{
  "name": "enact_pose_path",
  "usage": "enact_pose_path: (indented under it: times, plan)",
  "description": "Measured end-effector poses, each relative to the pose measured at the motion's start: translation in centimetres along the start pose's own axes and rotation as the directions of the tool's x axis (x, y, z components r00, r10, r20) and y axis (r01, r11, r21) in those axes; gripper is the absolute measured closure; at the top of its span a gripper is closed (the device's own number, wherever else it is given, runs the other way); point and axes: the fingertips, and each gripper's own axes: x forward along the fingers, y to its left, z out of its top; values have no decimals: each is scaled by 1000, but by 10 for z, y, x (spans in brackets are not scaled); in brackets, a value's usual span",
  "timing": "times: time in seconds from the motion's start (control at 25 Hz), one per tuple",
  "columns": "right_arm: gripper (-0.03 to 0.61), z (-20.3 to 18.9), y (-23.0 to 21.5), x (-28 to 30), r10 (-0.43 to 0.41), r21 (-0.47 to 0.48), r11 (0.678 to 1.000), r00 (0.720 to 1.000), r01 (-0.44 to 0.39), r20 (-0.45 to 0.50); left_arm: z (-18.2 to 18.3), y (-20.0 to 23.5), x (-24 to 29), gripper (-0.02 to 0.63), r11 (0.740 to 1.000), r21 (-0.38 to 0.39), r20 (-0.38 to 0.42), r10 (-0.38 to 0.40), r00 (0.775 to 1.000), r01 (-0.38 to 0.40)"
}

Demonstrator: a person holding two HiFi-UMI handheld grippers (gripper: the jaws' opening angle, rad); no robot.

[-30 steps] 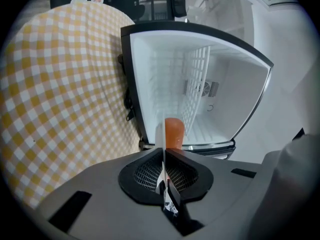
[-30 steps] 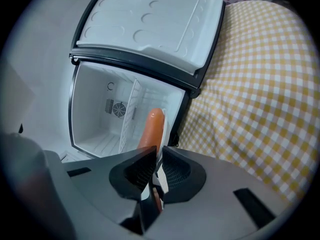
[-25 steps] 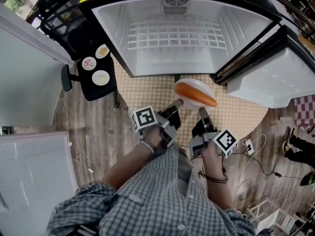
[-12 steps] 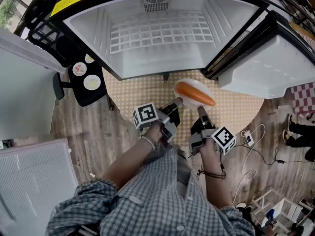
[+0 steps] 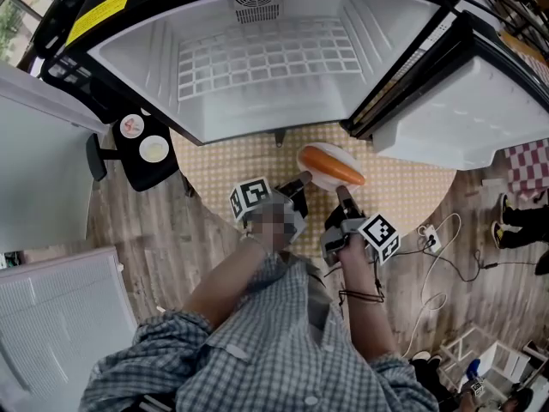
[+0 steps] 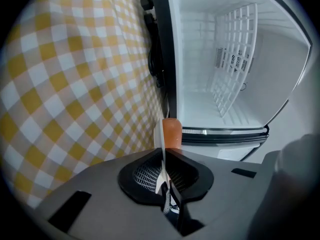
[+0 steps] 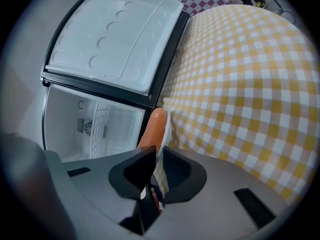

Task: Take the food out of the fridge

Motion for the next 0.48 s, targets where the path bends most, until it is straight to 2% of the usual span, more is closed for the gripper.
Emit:
enact_pose_path:
  times: [0.28, 0.48]
  plan:
    - [548, -4, -12, 4, -38, 24, 999, 999, 39, -28, -1, 14, 2, 592, 999, -27, -2, 34, 999, -34]
    - [548, -6, -20, 4, -82, 44, 996, 996, 84, -30, -2, 20, 2, 595, 995, -27, -4, 92, 996, -92]
